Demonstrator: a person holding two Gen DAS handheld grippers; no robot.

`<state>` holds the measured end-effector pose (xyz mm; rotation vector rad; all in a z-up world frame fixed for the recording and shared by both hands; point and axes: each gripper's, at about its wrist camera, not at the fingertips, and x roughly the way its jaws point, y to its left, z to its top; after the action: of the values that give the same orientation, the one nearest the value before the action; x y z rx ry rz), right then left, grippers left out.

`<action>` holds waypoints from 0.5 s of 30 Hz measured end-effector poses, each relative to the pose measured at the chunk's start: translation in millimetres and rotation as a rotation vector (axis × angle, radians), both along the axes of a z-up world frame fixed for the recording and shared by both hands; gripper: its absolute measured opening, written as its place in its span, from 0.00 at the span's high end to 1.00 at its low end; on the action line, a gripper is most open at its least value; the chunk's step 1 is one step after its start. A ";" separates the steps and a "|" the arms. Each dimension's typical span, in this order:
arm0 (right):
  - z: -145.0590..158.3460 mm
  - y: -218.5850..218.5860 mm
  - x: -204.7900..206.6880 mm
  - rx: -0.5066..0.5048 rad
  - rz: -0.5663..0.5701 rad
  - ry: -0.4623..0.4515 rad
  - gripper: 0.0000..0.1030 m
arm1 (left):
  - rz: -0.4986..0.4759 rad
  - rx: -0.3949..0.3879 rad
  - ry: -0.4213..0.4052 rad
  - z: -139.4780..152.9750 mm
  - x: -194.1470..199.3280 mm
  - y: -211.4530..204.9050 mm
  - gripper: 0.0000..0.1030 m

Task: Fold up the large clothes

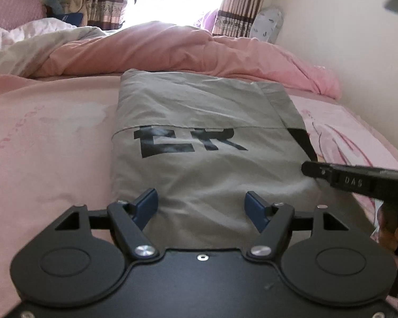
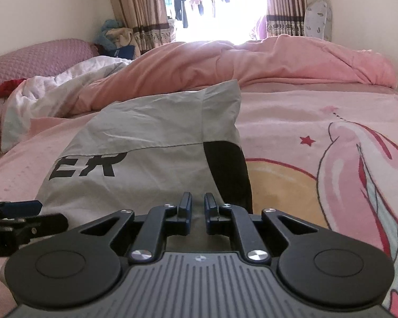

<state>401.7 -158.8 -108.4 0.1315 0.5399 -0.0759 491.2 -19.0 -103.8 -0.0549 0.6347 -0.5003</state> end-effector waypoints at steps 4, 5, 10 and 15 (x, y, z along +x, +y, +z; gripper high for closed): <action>-1.2 -2.2 -0.9 0.019 0.001 0.001 0.91 | 0.005 -0.018 0.000 -3.3 1.9 1.8 0.29; -1.3 -2.7 -1.3 0.021 0.000 0.000 0.91 | 0.007 -0.018 -0.004 -3.7 1.8 1.7 0.29; 8.0 -3.5 -10.7 0.027 -0.010 0.000 0.90 | 0.007 -0.013 -0.005 14.6 -6.6 5.9 0.30; 27.3 3.0 -51.3 0.026 0.008 -0.054 0.90 | 0.033 -0.031 -0.025 36.5 -41.0 21.4 0.38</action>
<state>350.3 -155.8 -81.1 0.1563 0.4876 -0.0574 450.3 2.5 -67.2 -0.0880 0.6003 -0.4779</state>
